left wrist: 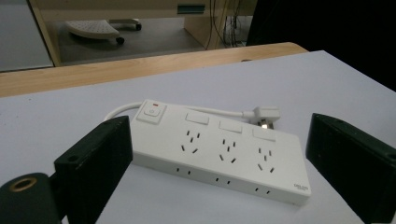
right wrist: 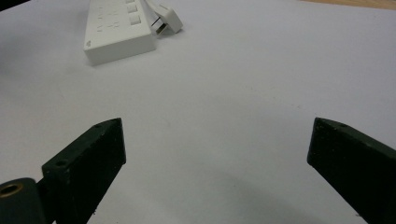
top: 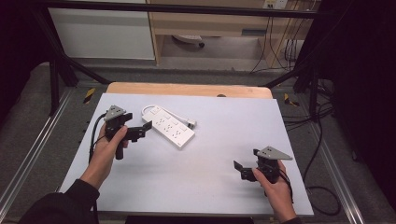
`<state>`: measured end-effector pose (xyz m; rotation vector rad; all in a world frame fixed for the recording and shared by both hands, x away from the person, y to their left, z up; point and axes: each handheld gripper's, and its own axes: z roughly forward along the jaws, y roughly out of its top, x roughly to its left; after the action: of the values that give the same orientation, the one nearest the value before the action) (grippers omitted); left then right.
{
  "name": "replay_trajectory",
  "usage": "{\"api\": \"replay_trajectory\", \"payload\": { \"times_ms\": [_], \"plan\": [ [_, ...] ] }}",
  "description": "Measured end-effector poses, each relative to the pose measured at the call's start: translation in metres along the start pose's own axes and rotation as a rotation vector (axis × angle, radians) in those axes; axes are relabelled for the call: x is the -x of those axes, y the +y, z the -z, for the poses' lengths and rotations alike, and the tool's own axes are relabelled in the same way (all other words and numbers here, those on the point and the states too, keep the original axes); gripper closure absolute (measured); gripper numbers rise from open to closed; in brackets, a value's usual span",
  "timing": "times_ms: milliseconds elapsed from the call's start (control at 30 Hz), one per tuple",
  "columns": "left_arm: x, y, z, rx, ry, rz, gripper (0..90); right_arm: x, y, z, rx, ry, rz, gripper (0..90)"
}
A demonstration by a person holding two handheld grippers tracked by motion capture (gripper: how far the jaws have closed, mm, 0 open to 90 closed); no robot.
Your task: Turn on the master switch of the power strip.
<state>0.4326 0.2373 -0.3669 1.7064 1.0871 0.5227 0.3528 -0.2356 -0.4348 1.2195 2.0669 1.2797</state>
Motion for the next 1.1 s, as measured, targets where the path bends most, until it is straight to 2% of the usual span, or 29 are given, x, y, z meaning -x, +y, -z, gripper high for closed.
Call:
{"api": "replay_trajectory", "payload": {
  "times_ms": [567, 733, 1100],
  "plan": [
    [-0.010, -0.024, 0.039, 0.021, 0.011, 0.029, 7.4, -0.001, 0.000, -0.001, -0.002, -0.003, 0.009, 4.7],
    [-0.009, -0.036, 0.049, 0.018, 0.010, 0.019, 7.4, -0.001, 0.000, -0.001, -0.004, -0.005, 0.004, 4.7],
    [-0.016, -0.063, 0.070, 0.022, 0.027, 0.043, 7.4, 0.000, 0.000, 0.000, -0.002, -0.008, 0.005, 4.7]
  ]
}}
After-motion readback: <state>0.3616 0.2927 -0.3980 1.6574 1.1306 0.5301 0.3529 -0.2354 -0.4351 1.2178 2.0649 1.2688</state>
